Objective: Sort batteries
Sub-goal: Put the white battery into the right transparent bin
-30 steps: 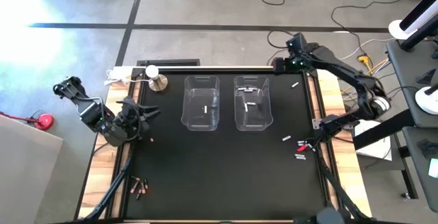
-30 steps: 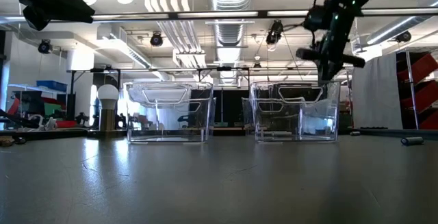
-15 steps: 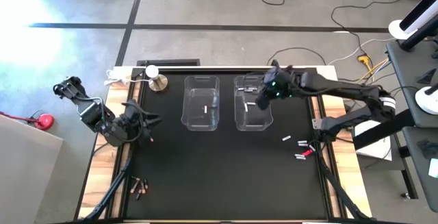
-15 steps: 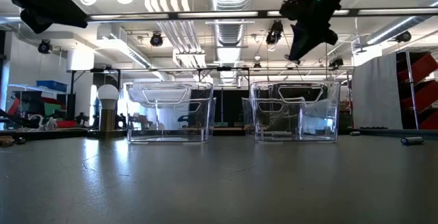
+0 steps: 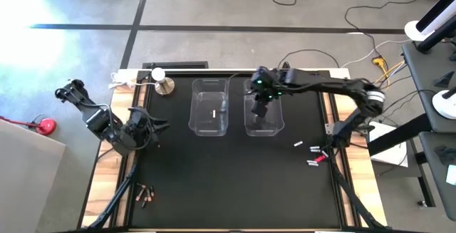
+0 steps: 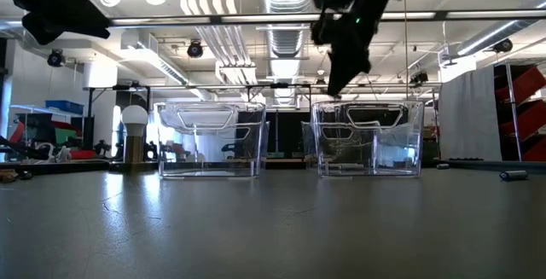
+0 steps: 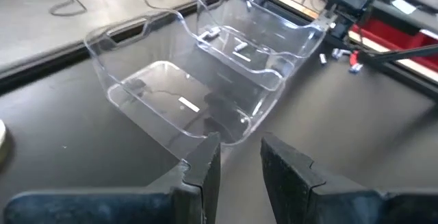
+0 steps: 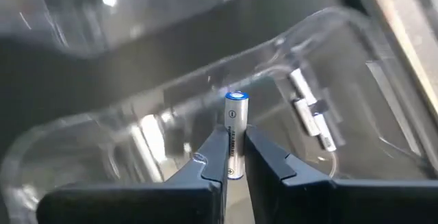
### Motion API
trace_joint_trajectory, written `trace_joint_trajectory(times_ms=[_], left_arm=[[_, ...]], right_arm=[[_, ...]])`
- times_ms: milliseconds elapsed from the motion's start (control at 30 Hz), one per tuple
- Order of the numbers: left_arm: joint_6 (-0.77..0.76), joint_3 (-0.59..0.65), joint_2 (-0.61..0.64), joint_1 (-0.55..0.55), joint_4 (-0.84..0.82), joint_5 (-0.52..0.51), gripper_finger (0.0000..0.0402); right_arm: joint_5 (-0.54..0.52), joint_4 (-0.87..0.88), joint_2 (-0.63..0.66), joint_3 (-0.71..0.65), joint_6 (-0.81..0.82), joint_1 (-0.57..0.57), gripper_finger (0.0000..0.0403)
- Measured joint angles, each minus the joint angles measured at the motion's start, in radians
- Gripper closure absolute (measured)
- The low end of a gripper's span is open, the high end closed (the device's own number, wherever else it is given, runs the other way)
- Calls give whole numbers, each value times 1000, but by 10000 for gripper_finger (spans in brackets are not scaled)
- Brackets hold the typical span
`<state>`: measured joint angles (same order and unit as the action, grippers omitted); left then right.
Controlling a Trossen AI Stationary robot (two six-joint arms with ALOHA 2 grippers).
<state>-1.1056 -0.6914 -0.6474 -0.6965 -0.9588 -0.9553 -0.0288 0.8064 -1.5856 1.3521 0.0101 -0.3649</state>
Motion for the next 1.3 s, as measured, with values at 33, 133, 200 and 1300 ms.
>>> trace_joint_trajectory(times_ms=[33,133,200,1300], left_arm=[[-1,0,-13,0,0,-5,315],[-10,0,-47,0,0,-9,315],[-43,0,-65,0,1,14,315],[243,-198,-162,-1,66,163,315]], right_arm=[[16,23,-32,13,-43,-8,376],[55,100,-117,39,-163,-27,376],[63,136,-161,41,-227,-33,376],[61,294,-187,231,159,-48,260]])
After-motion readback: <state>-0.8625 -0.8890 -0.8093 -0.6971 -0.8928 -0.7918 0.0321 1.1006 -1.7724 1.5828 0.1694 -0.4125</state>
